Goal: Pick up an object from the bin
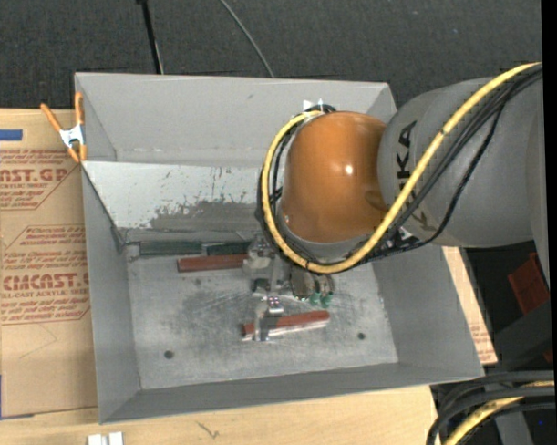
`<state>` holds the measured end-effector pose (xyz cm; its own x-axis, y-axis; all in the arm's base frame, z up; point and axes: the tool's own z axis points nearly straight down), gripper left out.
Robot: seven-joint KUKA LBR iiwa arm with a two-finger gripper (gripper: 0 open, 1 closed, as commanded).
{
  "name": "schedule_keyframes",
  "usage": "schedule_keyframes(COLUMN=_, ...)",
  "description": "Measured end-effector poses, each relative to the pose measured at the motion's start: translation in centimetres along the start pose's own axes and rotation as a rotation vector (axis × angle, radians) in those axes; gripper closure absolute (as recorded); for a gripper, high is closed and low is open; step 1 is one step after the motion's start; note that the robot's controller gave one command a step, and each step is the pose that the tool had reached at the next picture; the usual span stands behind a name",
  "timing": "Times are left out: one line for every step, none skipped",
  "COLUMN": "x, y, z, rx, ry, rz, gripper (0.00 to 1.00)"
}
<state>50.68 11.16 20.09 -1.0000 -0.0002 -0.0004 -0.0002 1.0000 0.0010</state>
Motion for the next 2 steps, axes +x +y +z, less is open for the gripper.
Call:
schedule_keyframes(x=-1.41, y=-2.82, z=11.9, rx=-0.006, ry=-0.003, rz=-0.342, gripper=1.0)
schedule_keyframes(x=-1.39, y=-2.83, z=11.91, rx=-0.006, ry=-0.004, rz=-0.341, gripper=1.0)
